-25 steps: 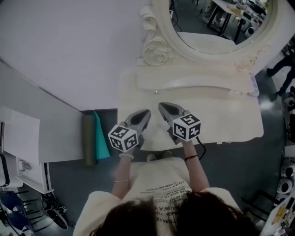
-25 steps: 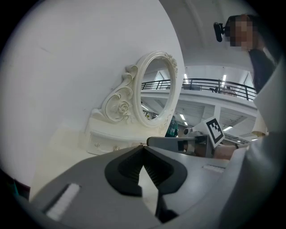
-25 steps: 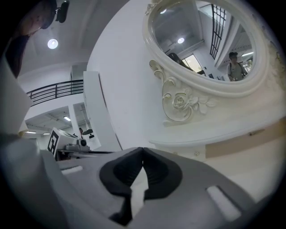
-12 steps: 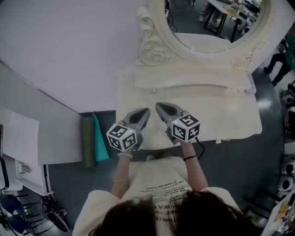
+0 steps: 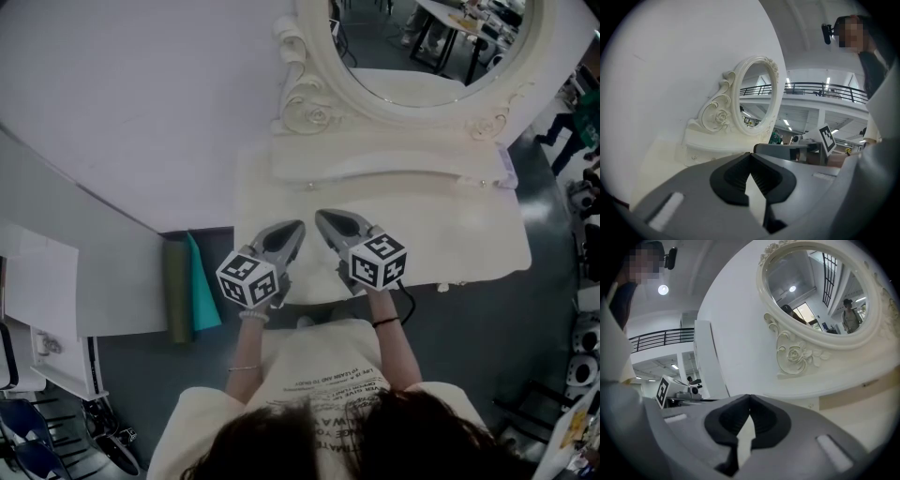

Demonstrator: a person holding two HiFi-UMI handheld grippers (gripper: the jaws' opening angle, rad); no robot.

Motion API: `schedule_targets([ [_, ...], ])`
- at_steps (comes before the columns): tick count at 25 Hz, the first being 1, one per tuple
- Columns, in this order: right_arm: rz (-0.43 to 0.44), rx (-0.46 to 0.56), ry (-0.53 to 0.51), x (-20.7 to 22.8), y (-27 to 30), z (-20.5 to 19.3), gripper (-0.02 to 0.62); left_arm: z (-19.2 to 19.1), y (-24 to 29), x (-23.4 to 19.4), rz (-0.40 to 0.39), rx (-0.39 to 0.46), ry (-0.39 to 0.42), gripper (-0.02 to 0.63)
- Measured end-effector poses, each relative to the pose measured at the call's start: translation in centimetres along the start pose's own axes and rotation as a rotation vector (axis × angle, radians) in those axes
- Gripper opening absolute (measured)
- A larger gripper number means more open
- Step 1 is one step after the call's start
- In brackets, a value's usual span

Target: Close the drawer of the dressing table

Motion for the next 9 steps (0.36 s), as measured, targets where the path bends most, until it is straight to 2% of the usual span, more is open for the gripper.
schedule_targets([
  [9,0.007,0.009,0.002,-0.29,-0.55,-0.03,0.003,0.17,-0.17,0.56,0.0,-0.002,0.009,0.0],
])
Point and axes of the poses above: the fingertips, and each gripper's own axes: y forward along the fingers, x to its right, z out of its top, the point moved 8 cm from there along -y, backward along the fingers, and after that the axes turned 14 degrees about x, right-handed, at the moved point
